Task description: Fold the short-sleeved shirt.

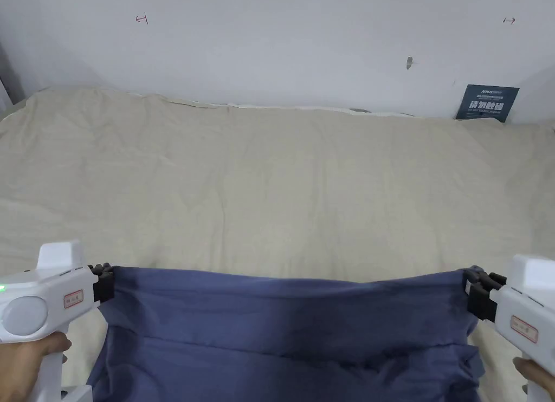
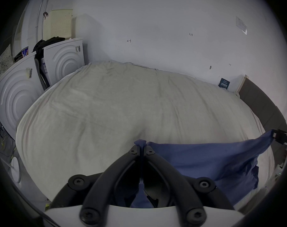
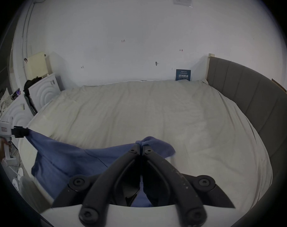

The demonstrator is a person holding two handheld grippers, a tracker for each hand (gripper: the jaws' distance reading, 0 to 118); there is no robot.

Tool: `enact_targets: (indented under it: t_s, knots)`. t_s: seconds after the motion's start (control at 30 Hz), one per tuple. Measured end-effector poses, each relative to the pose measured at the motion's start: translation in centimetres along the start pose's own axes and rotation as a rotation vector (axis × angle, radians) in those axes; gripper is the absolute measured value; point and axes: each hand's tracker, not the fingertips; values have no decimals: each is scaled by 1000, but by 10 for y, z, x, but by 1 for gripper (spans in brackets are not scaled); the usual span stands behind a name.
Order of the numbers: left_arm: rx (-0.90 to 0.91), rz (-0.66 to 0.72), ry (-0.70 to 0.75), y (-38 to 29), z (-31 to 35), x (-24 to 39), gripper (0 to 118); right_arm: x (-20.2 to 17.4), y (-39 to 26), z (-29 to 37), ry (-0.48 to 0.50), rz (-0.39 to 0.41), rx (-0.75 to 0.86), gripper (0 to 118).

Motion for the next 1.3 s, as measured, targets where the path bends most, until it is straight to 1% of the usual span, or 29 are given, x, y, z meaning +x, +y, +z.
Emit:
enact_targets:
  t_s: [0.1, 0.2, 0.3, 0.4, 0.47, 0.5, 0.57, 0.63, 0.7, 0.73, 0.77, 0.8, 0.83, 0.87, 0.9, 0.93, 0.97, 1.07, 1.2, 1.27, 1.3]
  knots:
    - [-41, 7, 2, -26, 9, -8, 3, 2, -30, 28, 14, -29, -10, 4]
    - [-113, -2, 23, -59, 13, -15, 3, 6, -65, 43, 7, -70, -47, 4]
    - [-162, -7, 37, -93, 18, -20, 3, 12, -102, 45, -5, -135, -110, 4]
    - [-215, -4, 57, -123, 3, -27, 3, 15, -135, 37, -43, -172, -183, 4]
    - [-255, -10, 68, -137, -3, -28, 3, 17, -152, 27, -61, -172, -217, 4]
    - [-270, -15, 75, -140, 7, -21, 3, 17, -159, 21, -74, -168, -232, 4]
    - [-285, -32, 92, -146, 6, -17, 3, 19, -171, 12, -83, -184, -264, 4]
    - [-258, -50, 109, -142, 10, -8, 3, 17, -174, 8, -104, -182, -287, 4]
    - [-276, -38, 114, -133, 13, -3, 4, 12, -169, 12, -114, -170, -276, 5]
    - [-275, -34, 110, -129, 16, -2, 8, 10, -164, 16, -119, -167, -258, 8]
    - [-260, -23, 106, -120, 31, 7, 21, 8, -154, 22, -120, -169, -229, 17]
    - [-216, 3, 90, -112, 39, 11, 58, 7, -143, 27, -128, -165, -195, 38]
    - [-187, 20, 78, -105, 44, 13, 88, 5, -133, 33, -136, -150, -156, 57]
    - [-148, 28, 62, -95, 51, 17, 109, 3, -119, 39, -136, -130, -112, 75]
    - [-99, 36, 33, -92, 52, 16, 118, -1, -104, 45, -135, -107, -61, 94]
    - [-37, 38, 20, -82, 60, 21, 117, -5, -89, 51, -142, -89, -19, 102]
    - [22, 39, 7, -69, 70, 29, 116, -10, -74, 61, -144, -71, 37, 104]
    - [172, 14, -13, -35, 90, 45, 116, -27, -30, 83, -115, -30, 192, 104]
    - [389, -24, -44, -1, 129, 74, 115, -56, 8, 111, -118, 17, 374, 104]
    - [470, -39, -33, 7, 140, 89, 111, -69, 17, 120, -142, 53, 442, 104]
    - [516, -48, -26, 8, 142, 95, 103, -75, 21, 123, -158, 66, 462, 103]
